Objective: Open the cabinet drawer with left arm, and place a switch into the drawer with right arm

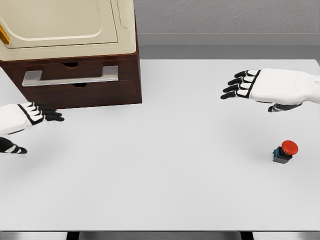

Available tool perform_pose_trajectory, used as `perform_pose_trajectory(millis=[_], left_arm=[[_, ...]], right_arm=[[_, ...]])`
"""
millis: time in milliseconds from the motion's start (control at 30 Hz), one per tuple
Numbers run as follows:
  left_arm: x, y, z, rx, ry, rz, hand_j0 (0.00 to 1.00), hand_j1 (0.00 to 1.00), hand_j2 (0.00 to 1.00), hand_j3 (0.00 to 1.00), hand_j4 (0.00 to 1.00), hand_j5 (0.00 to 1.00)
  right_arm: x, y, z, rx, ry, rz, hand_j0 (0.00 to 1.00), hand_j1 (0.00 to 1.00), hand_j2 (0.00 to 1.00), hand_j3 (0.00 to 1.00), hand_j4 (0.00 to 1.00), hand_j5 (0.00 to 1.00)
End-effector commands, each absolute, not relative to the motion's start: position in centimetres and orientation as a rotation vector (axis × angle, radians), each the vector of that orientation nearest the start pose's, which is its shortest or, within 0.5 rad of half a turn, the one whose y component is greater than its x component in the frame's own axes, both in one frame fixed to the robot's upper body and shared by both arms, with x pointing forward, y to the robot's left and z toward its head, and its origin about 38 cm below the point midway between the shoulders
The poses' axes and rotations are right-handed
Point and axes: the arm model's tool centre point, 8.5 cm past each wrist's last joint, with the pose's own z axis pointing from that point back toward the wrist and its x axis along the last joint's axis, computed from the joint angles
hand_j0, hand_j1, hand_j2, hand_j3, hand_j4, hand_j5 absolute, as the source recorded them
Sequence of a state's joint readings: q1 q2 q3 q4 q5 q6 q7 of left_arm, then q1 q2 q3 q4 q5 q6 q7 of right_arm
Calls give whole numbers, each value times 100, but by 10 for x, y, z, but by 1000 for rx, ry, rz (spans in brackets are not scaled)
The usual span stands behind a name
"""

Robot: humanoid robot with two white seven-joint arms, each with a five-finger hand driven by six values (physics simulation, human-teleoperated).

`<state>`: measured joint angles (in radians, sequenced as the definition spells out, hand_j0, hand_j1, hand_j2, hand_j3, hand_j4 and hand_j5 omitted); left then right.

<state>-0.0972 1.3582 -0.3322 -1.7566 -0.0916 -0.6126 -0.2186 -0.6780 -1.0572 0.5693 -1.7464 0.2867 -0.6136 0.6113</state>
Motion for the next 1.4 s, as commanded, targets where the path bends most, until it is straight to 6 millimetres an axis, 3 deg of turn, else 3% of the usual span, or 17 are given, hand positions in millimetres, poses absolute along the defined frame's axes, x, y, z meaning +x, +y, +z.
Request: perform_pose_trajectory(millis=[0, 100, 167, 233, 300, 367, 400, 433, 500, 567, 733, 900, 1133, 1367], left_arm=[[323, 400, 276, 333, -1450, -1898, 100, 100, 100, 100, 100, 100], [325, 400, 283, 316, -1467, -1874, 100, 100, 100, 100, 100, 100], [325, 405, 302, 259, -1506, -1764, 100, 100, 100, 100, 100, 100], [325, 407, 306, 247, -1504, -1751, 100, 100, 100, 100, 100, 100], [325, 398, 292, 181, -1497, -1768, 100, 100, 100, 100, 100, 100], [331, 373, 290, -19, -1550, -1759, 100, 100, 100, 100, 100, 100], [337, 368, 296, -111, -1540, -1685, 100, 100, 100, 100, 100, 100], [352, 367, 311, -143, -1550, -1499, 100, 100, 100, 100, 100, 100], [365, 356, 310, -201, -1547, -1376, 100, 100, 100, 100, 100, 100], [365, 351, 302, -226, -1553, -1381, 100, 100, 100, 100, 100, 100], [365, 351, 297, -152, -1519, -1466, 98, 98, 98, 98, 98, 98], [377, 353, 308, -103, -1455, -1394, 100, 100, 100, 100, 100, 100], [384, 360, 310, -82, -1363, -1299, 100, 100, 100, 100, 100, 100], [391, 355, 306, -28, -1339, -1318, 100, 100, 100, 100, 100, 100]], right_arm=[[384, -307, 304, 636, 1792, -2953, 100, 100, 100, 100, 100, 100], [384, -306, 306, 641, 1794, -2948, 100, 100, 100, 100, 100, 100], [386, -312, 309, 671, 1791, -2955, 100, 100, 100, 100, 100, 100], [391, -345, 314, 784, 1738, -3041, 100, 100, 100, 100, 100, 100], [391, -394, 341, 1028, 1640, -3109, 100, 100, 100, 100, 100, 100], [385, -409, 346, 1080, 1554, -3155, 100, 100, 100, 100, 100, 100], [384, -409, 346, 1077, 1551, -3159, 100, 100, 100, 100, 100, 100], [382, -410, 339, 1052, 1526, -3187, 100, 100, 100, 100, 100, 100], [372, -403, 304, 873, 1419, -3294, 100, 100, 100, 100, 100, 100], [365, -394, 285, 758, 1377, -3328, 100, 100, 100, 100, 100, 100], [358, -395, 274, 697, 1320, -3369, 100, 100, 100, 100, 100, 100], [346, -389, 249, 552, 1256, -3422, 100, 100, 100, 100, 100, 100], [345, -380, 236, 480, 1274, -3420, 100, 100, 100, 100, 100, 100], [353, -377, 223, 502, 1232, -3419, 100, 100, 100, 100, 100, 100]])
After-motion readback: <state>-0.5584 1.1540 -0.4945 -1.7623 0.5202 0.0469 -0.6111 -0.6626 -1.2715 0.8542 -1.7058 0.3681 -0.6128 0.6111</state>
